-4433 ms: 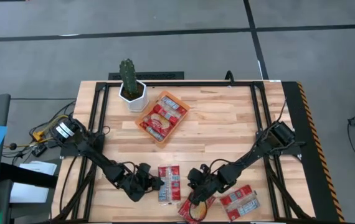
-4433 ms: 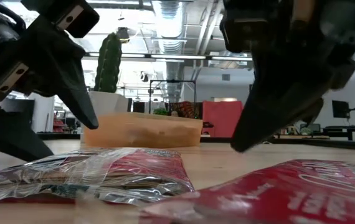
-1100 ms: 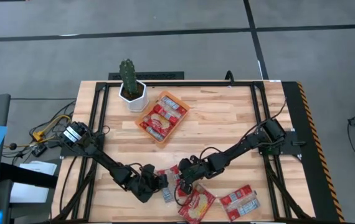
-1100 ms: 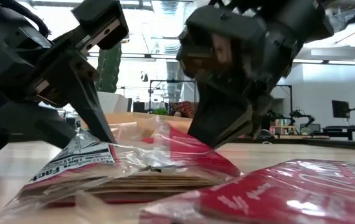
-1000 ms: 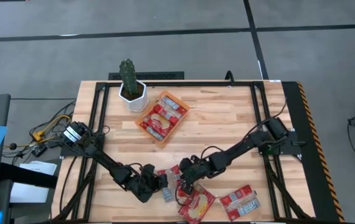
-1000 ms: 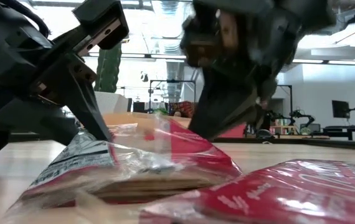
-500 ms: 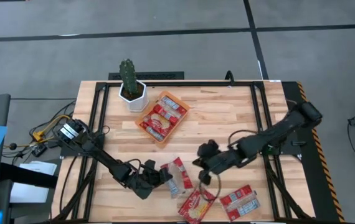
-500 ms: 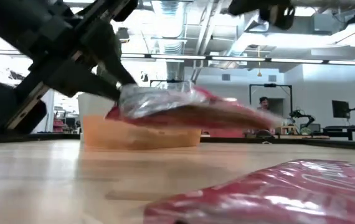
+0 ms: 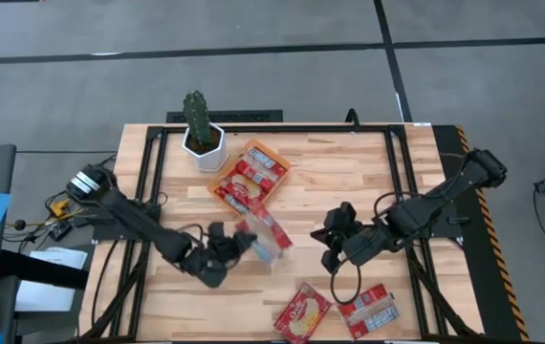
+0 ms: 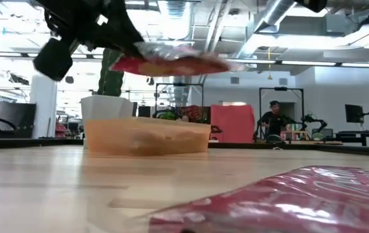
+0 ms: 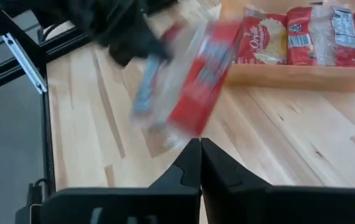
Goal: Sort popcorn bags into baskets
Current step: Put the popcorn bag into the orange bin
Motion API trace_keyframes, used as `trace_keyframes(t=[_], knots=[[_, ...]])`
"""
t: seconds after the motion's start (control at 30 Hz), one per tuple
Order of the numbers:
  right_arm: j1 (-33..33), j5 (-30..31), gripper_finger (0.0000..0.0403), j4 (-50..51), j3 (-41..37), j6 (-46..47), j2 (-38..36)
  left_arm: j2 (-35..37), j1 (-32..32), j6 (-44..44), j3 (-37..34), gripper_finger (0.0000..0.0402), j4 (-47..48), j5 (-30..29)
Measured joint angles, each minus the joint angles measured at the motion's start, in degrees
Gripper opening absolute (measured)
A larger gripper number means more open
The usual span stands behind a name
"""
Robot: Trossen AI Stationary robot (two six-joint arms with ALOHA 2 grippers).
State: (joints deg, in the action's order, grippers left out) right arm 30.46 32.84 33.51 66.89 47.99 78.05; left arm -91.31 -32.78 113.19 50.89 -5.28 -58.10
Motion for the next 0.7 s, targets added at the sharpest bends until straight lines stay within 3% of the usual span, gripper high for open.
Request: trace_keyframes(t=[0.3,0.6,0.7], knots=[[0.3,-0.1,0.0038,0.3,0.0,0.2,1.9,10.3,10.7,5.3,0.0,0.0005,26.0,-2.8],[0.3,0.1,0.0026,0.9,0.0,-0.3,1.8,10.4,19.6,4.9,0.0,0.0014,30.1,5.2],[0.3,0.1,0.0021,1.0,0.0,-0.3,2.5,9.6,20.9,3.8,0.0,0.0026,30.6,5.4]])
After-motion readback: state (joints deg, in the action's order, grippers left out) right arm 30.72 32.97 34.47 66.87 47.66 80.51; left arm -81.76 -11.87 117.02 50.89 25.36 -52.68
